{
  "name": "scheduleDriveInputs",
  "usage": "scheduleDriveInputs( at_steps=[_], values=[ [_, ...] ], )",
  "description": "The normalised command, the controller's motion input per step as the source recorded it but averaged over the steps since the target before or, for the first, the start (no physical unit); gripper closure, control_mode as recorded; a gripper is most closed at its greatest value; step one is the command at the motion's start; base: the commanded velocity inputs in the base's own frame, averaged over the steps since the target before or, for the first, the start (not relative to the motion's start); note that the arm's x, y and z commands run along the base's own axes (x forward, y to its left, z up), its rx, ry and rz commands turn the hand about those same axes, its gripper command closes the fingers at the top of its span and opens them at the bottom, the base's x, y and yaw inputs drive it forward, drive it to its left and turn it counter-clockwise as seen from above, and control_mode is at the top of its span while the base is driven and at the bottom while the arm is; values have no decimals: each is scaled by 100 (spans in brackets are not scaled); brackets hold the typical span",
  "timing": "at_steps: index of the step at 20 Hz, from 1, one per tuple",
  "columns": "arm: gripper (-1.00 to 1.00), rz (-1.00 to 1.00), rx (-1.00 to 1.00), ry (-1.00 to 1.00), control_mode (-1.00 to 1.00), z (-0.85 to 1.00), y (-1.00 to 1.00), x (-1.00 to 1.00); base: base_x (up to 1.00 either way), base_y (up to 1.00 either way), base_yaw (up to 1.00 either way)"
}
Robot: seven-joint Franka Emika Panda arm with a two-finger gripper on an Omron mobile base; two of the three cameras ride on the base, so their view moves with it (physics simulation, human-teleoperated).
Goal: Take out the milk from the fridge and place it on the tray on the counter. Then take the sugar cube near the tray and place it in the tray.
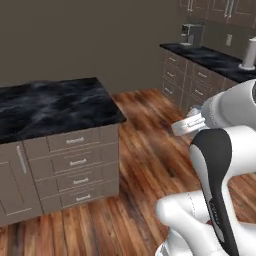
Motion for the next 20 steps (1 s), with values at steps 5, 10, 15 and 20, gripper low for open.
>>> scheduleDriveInputs(
  at_steps=[5, 10, 15, 20],
  values=[
    [100, 0, 0, 0, 100, 0, 0, 0, 3, 63, 75],
    [100, 0, 0, 0, 100, 0, 0, 0, 20, 20, 88],
    [100, 0, 0, 0, 100, 0, 0, 0, 4, 8, 98],
    [100, 0, 0, 0, 100, 0, 0, 0, 0, 5, 100]
  ],
)
